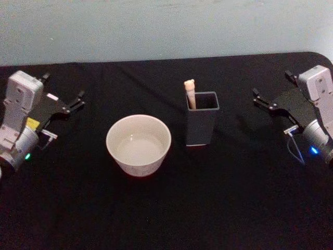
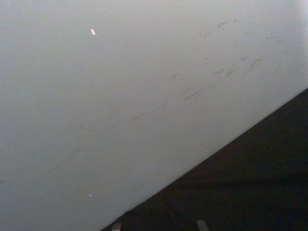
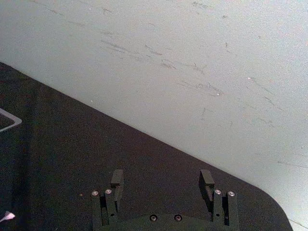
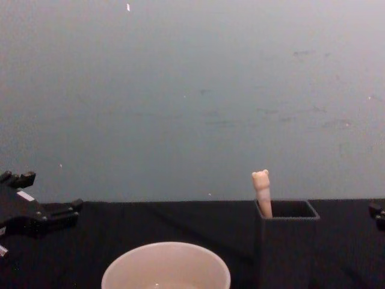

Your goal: Pick up the stirring spoon with one hand, stir inside the cup, then place it back in its original position.

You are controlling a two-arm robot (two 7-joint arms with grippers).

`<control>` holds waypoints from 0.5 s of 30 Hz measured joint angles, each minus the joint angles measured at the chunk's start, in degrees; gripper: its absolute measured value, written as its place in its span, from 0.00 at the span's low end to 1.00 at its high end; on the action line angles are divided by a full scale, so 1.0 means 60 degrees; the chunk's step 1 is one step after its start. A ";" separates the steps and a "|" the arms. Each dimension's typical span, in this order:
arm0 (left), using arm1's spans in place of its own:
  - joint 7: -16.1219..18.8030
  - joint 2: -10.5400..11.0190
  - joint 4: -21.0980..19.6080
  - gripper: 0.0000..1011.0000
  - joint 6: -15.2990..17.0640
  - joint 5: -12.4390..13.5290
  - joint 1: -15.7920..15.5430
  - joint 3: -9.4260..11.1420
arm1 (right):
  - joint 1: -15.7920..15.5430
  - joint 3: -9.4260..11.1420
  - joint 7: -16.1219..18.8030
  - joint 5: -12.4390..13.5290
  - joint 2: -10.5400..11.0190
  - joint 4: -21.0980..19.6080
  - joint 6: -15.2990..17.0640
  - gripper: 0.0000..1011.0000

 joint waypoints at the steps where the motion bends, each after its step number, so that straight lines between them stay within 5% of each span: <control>1: 0.0000 0.0000 0.0000 0.99 0.0000 0.0000 0.0000 0.0000 | 0.0000 0.0000 0.0001 0.0000 0.0001 0.0000 -0.0001 0.99; 15: 0.0000 0.0000 0.0000 0.99 0.0000 0.0001 0.0000 0.0000 | -0.0001 0.0000 0.0000 0.0000 0.0006 0.0000 -0.0002 0.99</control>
